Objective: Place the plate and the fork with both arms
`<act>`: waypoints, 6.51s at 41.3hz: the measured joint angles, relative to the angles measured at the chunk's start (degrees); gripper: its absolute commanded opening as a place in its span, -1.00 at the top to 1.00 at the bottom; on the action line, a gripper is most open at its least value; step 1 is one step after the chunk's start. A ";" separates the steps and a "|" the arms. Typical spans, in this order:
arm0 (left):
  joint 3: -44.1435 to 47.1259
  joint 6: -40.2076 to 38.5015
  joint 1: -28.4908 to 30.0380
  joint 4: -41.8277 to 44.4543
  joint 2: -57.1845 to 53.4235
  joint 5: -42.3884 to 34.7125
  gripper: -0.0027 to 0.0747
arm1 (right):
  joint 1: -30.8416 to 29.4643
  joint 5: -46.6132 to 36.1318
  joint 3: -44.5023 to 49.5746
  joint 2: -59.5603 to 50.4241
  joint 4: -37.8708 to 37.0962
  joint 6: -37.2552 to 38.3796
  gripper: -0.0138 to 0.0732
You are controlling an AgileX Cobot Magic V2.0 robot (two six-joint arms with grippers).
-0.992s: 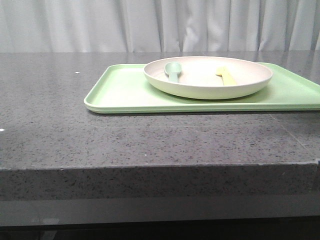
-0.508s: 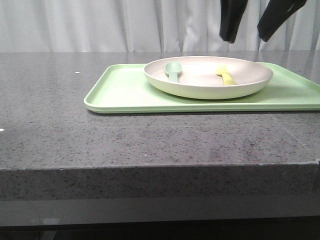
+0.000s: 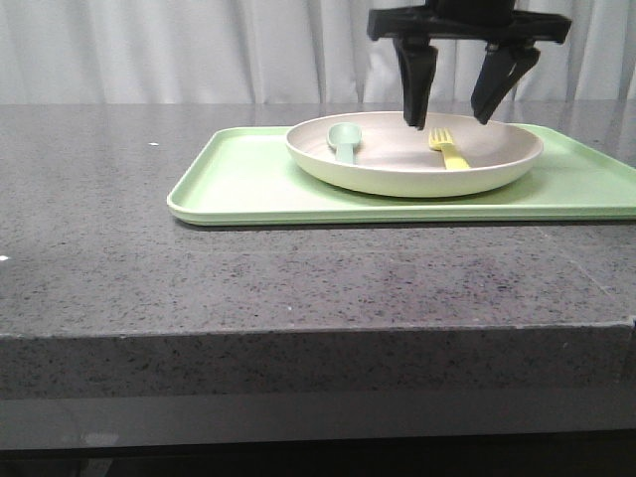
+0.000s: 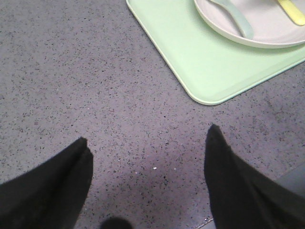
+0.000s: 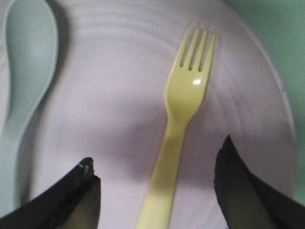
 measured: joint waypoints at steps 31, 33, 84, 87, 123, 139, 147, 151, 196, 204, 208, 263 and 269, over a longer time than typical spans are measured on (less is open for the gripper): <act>0.00 0.00 0.00 0.04 0.00 0.00 -0.32 | -0.36 -0.08 -0.74 3.97 0.00 0.51 0.33; 0.00 0.00 0.00 0.04 0.00 0.00 -0.32 | -0.36 -0.08 -0.74 3.97 0.00 0.51 0.34; 0.00 0.09 0.00 0.04 0.00 0.00 -0.32 | -10.45 1.04 -0.61 -10.28 -2.05 -5.23 0.34; 0.00 0.09 0.00 0.04 0.00 0.00 -0.32 | -11.80 1.04 0.30 -10.28 -1.73 -5.88 0.34; 0.00 0.09 0.00 0.04 0.00 -0.08 -0.32 | -15.10 -0.79 14.40 -5.01 4.02 -8.00 0.23; 0.00 0.09 0.00 0.04 0.00 -0.08 -0.32 | -15.10 -2.59 14.40 -5.11 4.02 -8.29 -0.23; 0.00 0.09 0.00 0.04 0.00 -0.08 -0.32 | -15.10 -1.75 14.44 -9.76 4.02 -8.85 -0.23; 0.00 0.09 0.00 0.04 0.00 -0.08 -0.32 | -15.10 -0.39 14.44 -14.32 4.11 -9.73 -0.23; 0.00 0.09 0.00 0.04 0.00 0.44 -0.32 | -12.98 -13.49 56.26 -74.28 4.35 -15.11 -0.23; 0.00 0.09 0.00 0.04 0.00 0.44 -0.32 | -12.98 -14.87 60.74 -81.74 4.35 -15.11 -0.23; 0.00 0.09 0.00 0.04 0.00 0.44 -0.32 | -12.98 -15.12 61.76 -83.13 4.35 -15.11 -0.23; 0.73 0.09 0.00 0.04 -1.31 0.59 0.98 | -12.98 -15.61 62.10 -83.38 4.35 -15.42 0.96; 4.73 0.09 0.94 0.04 -7.74 -1.49 0.98 | -12.98 -15.61 62.10 -83.38 4.35 -15.46 0.96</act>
